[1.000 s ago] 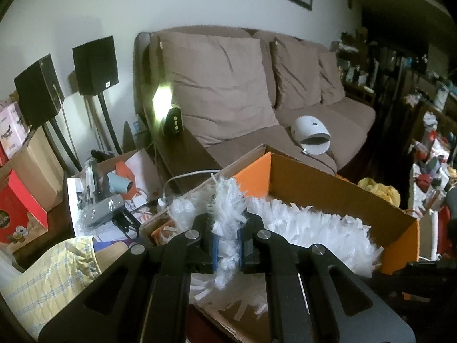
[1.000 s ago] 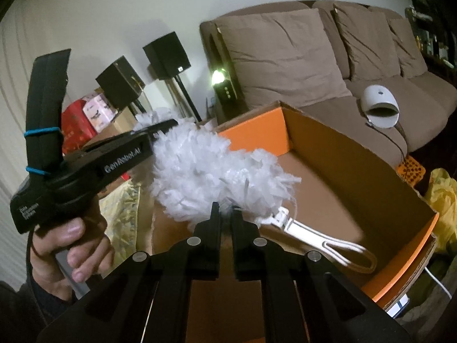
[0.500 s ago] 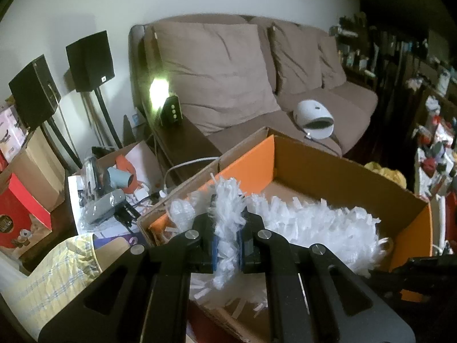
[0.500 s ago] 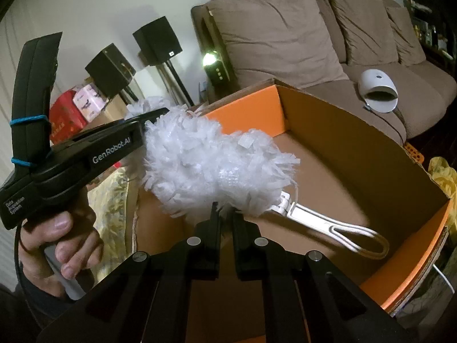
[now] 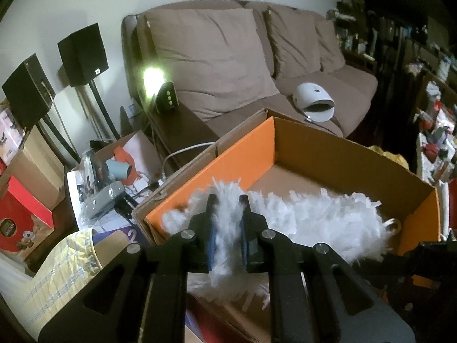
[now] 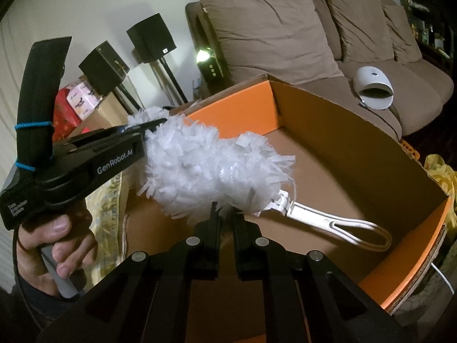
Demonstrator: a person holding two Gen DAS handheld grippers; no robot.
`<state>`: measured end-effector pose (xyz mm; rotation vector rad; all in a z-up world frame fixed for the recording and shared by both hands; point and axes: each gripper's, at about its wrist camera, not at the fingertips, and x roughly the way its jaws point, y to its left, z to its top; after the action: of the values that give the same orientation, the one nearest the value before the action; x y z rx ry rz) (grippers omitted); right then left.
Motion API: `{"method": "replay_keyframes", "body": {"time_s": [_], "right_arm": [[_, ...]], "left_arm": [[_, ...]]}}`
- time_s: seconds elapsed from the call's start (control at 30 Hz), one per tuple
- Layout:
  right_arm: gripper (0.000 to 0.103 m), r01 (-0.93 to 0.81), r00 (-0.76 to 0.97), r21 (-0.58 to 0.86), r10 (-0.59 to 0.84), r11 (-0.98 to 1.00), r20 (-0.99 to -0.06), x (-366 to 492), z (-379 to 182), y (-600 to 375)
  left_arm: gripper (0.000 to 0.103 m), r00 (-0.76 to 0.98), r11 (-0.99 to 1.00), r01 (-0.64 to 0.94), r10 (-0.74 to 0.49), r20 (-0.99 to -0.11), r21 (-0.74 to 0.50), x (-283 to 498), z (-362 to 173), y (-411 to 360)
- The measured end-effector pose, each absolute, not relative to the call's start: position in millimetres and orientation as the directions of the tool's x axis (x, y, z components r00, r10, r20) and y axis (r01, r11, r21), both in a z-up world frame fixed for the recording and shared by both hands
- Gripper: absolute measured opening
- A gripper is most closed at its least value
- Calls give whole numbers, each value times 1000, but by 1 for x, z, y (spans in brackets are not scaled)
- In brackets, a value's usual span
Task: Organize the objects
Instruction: 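Lay the duster down inside the box with the left tool, then open the left tool and release the duster in the box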
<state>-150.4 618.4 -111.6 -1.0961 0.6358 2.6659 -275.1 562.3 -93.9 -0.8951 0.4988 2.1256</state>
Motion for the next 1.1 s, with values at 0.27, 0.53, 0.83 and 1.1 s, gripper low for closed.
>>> {"method": "replay_keyframes", "body": {"time_s": [0.27,0.53,0.83,1.1], "right_arm": [[10,-347,-697,300,30,-889,-717,-151,-113,621],[12,-326,-713,305,21,-895,-701,-150,-106,615],[13,-308,-727,305,16,-901,-686,-149,-96,609],[23,-321,-743,313,32,-894,-669,-144,-88,614]], "left_arm": [[27,-479,-636,-769,501,-721,69,-275,-86,558],[36,-506,-652,-754,506,-698,74,-279,-75,551],[45,-537,-695,-718,520,-664,36,-290,-59,536],[52,-541,-700,-715,554,-632,-2,-291,-39,523]]}}
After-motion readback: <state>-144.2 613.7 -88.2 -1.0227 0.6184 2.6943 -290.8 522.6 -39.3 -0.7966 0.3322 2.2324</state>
